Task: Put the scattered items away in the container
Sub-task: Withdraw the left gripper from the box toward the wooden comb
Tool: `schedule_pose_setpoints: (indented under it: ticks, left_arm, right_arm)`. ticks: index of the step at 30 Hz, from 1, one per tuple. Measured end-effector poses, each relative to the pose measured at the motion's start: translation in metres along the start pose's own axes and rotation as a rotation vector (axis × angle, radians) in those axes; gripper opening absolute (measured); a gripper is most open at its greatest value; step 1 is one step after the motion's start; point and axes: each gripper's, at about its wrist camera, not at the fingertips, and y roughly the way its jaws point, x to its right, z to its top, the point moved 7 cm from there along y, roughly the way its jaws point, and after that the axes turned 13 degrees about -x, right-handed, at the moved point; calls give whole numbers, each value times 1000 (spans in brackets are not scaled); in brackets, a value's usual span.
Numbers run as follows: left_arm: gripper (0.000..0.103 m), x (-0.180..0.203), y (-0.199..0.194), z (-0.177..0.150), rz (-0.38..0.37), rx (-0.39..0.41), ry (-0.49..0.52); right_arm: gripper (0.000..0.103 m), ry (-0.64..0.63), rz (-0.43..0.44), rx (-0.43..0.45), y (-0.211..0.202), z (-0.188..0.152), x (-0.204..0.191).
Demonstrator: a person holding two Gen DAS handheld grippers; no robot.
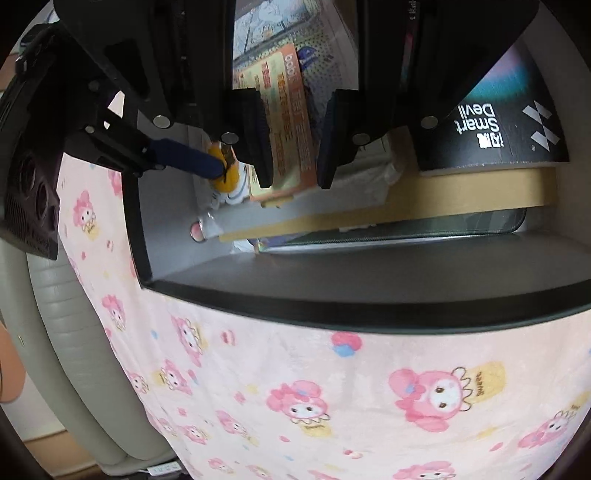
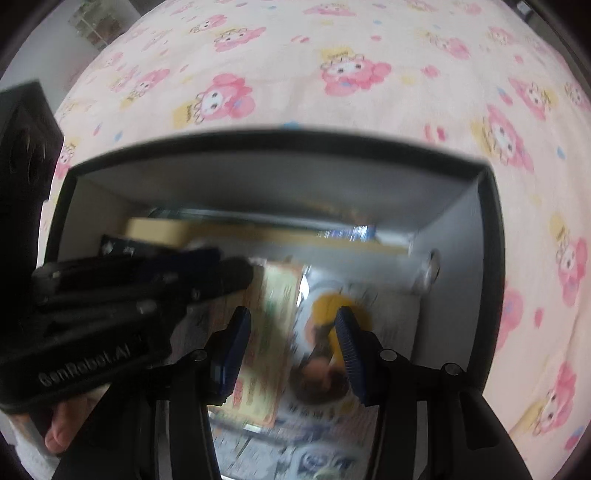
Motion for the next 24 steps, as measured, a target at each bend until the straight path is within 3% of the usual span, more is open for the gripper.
schedule_pose_setpoints:
  ticks: [6, 9, 17, 24]
  left_arm:
    - [23, -2, -3, -6, 2, 5, -13]
    - [23, -3, -20, -15, 23, 58, -12]
    - [23, 23, -72, -80, 43, 197, 54]
    - [26, 23, -104, -147, -13, 285, 38]
  right_arm:
    - [45, 22, 66, -8, 2, -25, -2]
    - [45, 40, 54, 57, -13, -37, -4]
    - [46, 93, 18, 277, -67, -90, -24]
    - [51, 52, -5, 357, -97, -136, -58]
